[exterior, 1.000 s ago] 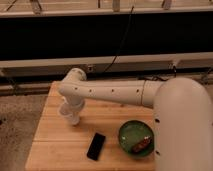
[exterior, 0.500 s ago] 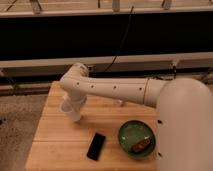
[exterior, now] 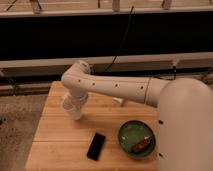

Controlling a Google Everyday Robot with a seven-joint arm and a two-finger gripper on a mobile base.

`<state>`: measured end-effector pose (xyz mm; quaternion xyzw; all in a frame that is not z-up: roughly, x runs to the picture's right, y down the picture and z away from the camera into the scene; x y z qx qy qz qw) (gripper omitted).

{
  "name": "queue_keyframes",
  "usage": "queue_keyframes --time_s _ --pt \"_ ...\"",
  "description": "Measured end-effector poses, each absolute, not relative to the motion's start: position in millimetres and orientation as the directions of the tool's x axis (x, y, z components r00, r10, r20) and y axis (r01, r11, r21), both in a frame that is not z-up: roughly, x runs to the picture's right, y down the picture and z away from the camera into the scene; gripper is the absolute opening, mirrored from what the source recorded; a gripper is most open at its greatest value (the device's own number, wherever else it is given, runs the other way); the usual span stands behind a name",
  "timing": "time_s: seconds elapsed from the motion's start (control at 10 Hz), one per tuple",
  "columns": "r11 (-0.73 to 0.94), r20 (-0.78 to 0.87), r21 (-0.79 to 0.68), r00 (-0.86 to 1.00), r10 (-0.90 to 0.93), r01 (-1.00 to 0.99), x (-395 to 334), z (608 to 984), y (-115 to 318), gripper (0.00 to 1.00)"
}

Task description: Pick up the ceramic cup

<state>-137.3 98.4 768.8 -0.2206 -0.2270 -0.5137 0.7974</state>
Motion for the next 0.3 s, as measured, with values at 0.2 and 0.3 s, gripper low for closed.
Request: queue_keyframes --time_s 0.2,0.3 --pt "0.370 0.588 -0.117 0.365 -0.722 0.922 -134.5 769.4 93.8 0.00" --pt "0.369 0.587 -0.116 0.363 -0.724 0.922 -133.5 769.3 91.8 0.00"
